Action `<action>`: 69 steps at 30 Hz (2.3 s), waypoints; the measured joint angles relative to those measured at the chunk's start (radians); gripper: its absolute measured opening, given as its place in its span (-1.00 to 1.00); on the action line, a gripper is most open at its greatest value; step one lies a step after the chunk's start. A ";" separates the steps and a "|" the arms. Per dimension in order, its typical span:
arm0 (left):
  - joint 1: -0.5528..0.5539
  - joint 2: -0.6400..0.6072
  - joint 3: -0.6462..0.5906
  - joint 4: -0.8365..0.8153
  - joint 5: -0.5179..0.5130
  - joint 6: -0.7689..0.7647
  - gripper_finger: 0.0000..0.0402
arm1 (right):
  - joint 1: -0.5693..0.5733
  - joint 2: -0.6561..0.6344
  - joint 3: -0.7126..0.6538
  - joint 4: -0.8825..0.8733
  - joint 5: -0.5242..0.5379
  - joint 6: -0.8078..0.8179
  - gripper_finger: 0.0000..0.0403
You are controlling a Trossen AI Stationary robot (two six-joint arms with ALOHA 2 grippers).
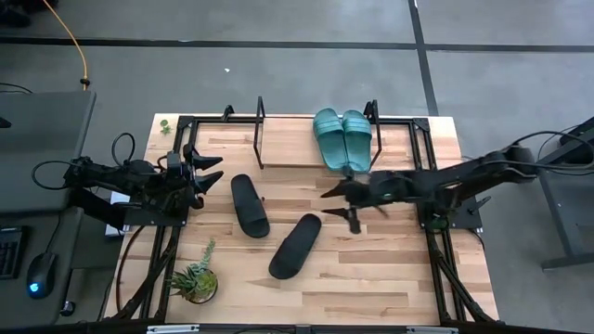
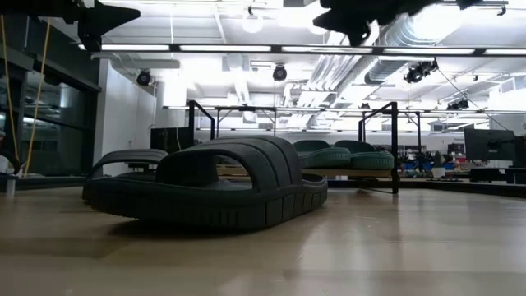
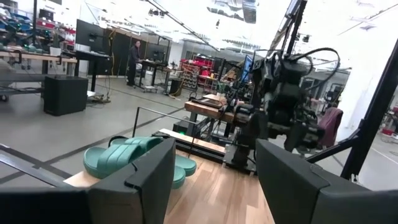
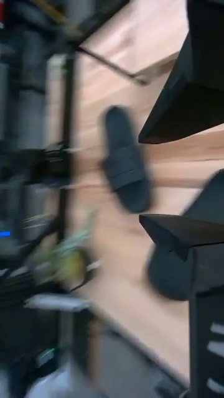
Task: Pick and place slides into the shelf
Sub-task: Put the right black slide on the shelf
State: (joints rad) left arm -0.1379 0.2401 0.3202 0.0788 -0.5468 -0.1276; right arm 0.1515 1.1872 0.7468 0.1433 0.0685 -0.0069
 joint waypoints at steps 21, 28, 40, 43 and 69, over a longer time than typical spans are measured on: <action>0.000 0.000 0.000 0.034 -0.008 0.024 0.03 | -0.099 0.031 -0.304 0.440 -0.094 0.350 -0.08; 0.000 0.000 0.000 0.032 -0.008 0.026 0.03 | -0.112 0.191 -0.304 0.561 -0.194 0.494 -0.08; 0.000 0.000 0.000 0.005 0.056 -0.062 0.03 | -0.048 0.465 -0.119 0.562 -0.338 0.569 -0.08; 0.000 0.000 0.000 -0.005 0.065 -0.064 0.03 | -0.029 0.515 -0.054 0.473 -0.367 0.559 -0.08; 0.000 0.244 0.000 -0.013 0.200 -0.261 0.03 | 0.080 0.576 -0.008 0.397 -0.305 0.568 -0.08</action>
State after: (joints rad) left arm -0.1383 0.4846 0.3206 0.0654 -0.3470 -0.3883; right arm 0.2318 1.7632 0.7383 0.5401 -0.2368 0.5614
